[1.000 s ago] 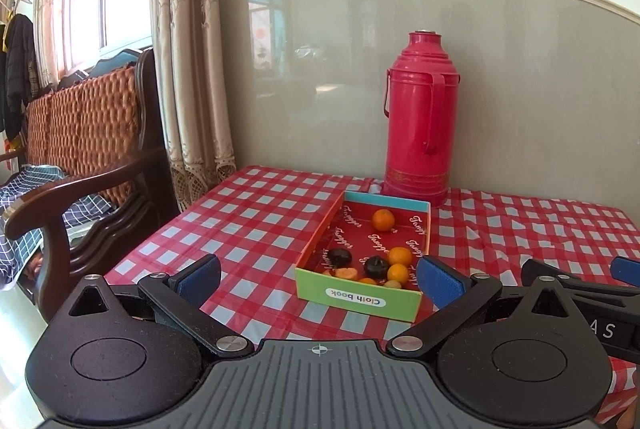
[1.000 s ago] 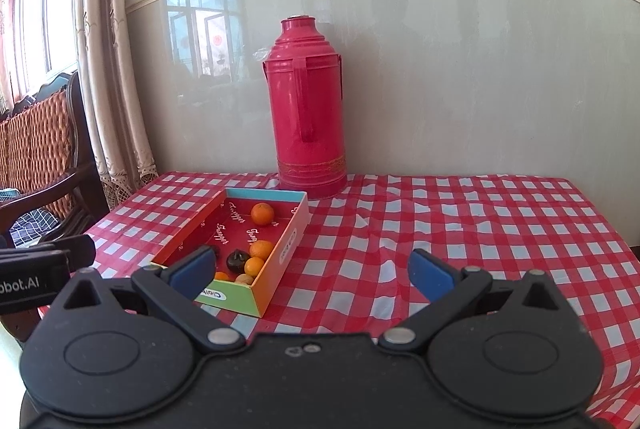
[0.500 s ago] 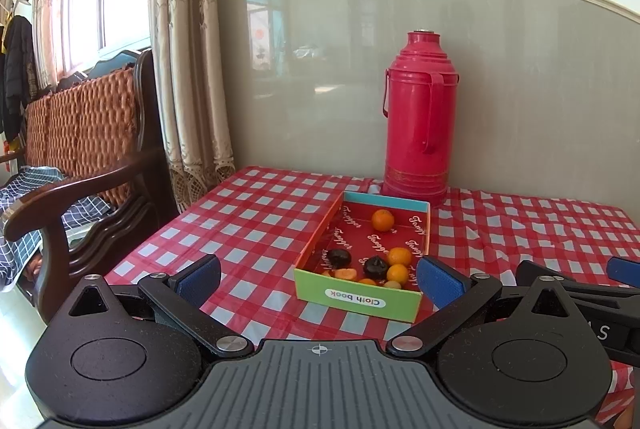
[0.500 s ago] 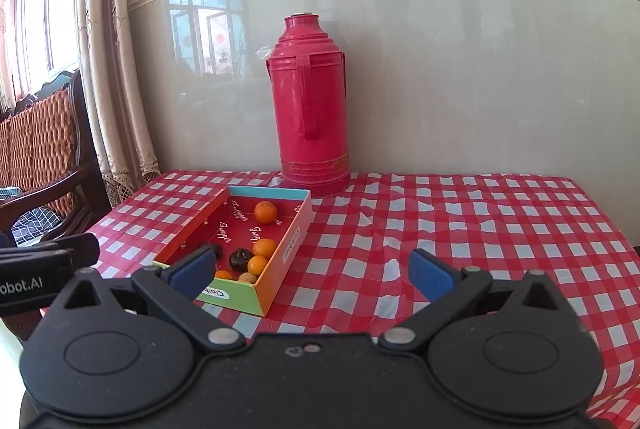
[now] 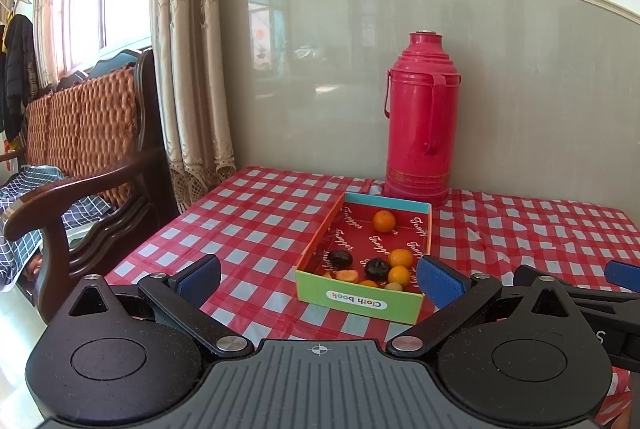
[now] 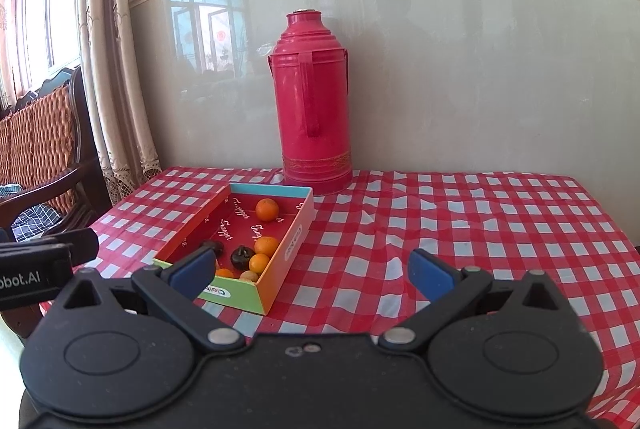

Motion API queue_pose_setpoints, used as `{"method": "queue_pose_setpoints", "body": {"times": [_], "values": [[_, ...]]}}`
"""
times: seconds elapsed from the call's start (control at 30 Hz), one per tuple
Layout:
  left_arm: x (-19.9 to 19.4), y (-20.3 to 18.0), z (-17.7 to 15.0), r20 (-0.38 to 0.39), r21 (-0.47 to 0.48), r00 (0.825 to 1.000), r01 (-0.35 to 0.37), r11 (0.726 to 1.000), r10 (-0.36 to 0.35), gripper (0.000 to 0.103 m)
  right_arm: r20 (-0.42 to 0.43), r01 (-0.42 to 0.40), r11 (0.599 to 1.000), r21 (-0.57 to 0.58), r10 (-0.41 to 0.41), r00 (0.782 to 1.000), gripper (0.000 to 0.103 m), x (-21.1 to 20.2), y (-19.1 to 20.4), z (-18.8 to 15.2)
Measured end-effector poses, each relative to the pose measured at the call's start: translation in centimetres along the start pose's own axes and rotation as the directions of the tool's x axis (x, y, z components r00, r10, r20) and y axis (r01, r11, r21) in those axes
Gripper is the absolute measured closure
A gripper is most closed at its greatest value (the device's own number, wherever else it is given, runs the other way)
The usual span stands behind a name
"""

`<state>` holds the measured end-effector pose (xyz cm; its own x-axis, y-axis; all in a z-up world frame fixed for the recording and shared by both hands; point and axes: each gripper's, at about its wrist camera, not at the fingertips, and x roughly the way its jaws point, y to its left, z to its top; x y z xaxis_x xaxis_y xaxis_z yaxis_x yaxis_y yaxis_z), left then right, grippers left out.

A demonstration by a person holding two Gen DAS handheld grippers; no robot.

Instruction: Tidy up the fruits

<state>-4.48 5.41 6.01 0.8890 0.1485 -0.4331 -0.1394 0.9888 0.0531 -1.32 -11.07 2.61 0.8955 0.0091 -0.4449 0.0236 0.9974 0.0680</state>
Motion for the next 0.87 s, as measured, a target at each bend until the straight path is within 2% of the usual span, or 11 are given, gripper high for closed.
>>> {"method": "queue_pose_setpoints", "body": {"times": [0.67,0.87], "values": [[0.48,-0.05,0.24,-0.005,-0.004,1.000,0.004,1.000,-0.004,0.000,-0.002,0.001,1.000,0.004,-0.001,1.000,0.006,0.41,-0.31,-0.32],[0.32,-0.70,0.19,0.063,0.015,0.998,0.000,1.000,-0.001,0.000,0.005,0.006,1.000,0.012,-0.006,1.000,0.006,0.52,-0.59,-0.15]]}}
